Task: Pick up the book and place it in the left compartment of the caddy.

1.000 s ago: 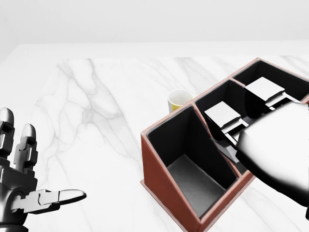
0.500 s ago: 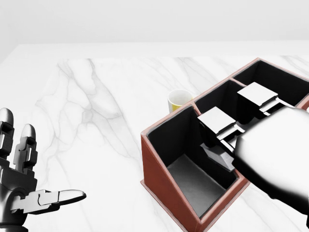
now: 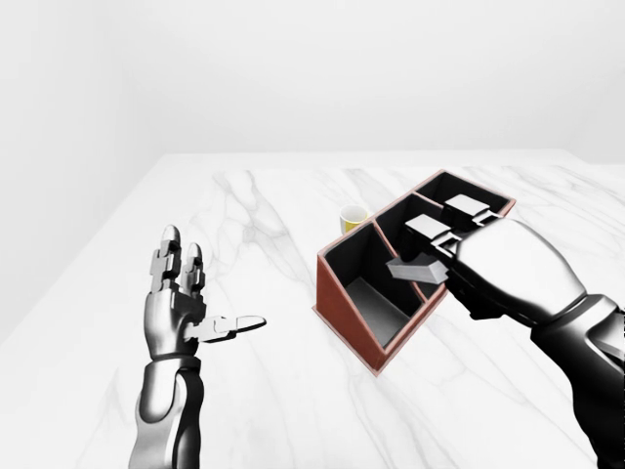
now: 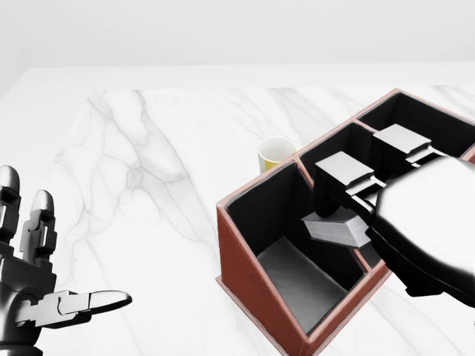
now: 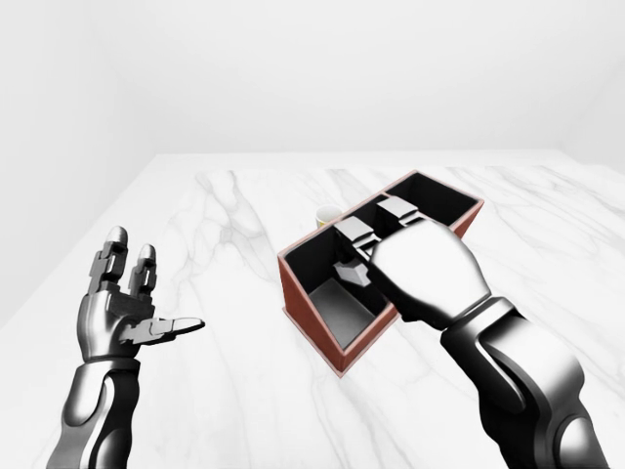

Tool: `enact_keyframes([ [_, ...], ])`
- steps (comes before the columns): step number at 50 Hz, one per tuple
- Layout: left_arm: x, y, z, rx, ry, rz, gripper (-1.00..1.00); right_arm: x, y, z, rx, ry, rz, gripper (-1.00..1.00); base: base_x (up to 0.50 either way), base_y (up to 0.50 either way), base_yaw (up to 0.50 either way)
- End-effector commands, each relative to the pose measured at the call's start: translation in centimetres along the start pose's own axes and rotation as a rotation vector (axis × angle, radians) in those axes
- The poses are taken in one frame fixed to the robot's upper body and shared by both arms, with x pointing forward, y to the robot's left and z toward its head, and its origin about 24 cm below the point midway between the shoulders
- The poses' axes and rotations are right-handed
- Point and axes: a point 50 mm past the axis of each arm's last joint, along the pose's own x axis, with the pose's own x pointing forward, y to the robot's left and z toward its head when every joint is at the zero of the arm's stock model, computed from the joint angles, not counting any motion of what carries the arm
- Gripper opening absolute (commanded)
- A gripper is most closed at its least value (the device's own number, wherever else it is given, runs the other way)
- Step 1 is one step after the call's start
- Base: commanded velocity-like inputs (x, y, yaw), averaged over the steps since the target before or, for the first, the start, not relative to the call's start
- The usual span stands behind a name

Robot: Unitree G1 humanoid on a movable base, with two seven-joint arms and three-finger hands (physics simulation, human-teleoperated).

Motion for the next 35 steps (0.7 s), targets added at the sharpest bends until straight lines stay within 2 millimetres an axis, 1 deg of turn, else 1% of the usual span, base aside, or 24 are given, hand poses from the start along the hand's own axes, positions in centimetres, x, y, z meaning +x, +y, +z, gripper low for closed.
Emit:
enact_keyframes([
  [1,0.0,-0.1,-0.1,0.002,0.004,-0.001,1.00,0.2,0.3,-1.2,0.050,0.059,-0.014,-1.00,0.00,0.00,0.00],
  [7,0.1,0.1,0.1,0.000,-0.006,0.002,1.00,0.2,0.8,-1.7,0.077,0.090,-0.008,-1.00,0.00,0.00,0.00],
  [9,0.1,0.0,0.1,0.000,-0.007,0.002,1.00,0.2,1.2,-1.8,0.090,0.109,0.001,-1.00,0.00,0.00,0.00],
  [18,0.0,-0.1,0.0,0.002,-0.001,0.000,1.00,0.3,2.1,-1.0,0.096,0.104,0.023,-1.00,0.00,0.00,0.00],
  [24,0.1,0.0,0.0,0.001,-0.003,0.000,1.00,0.4,2.3,-0.8,0.099,0.105,0.027,-1.00,0.00,0.00,0.00],
  [26,0.1,0.0,0.0,0.001,-0.002,0.001,1.00,0.6,2.8,-0.9,0.102,0.124,0.038,-1.00,0.00,0.00,0.00],
  [31,0.1,0.0,-0.1,0.002,0.002,-0.001,1.00,0.7,2.5,-0.1,0.080,0.086,0.036,-1.00,0.00,0.00,0.00],
  [35,0.1,-0.1,-0.1,0.002,0.003,-0.001,1.00,0.8,2.8,-0.3,0.083,0.103,0.044,-1.00,0.00,0.00,0.00],
])
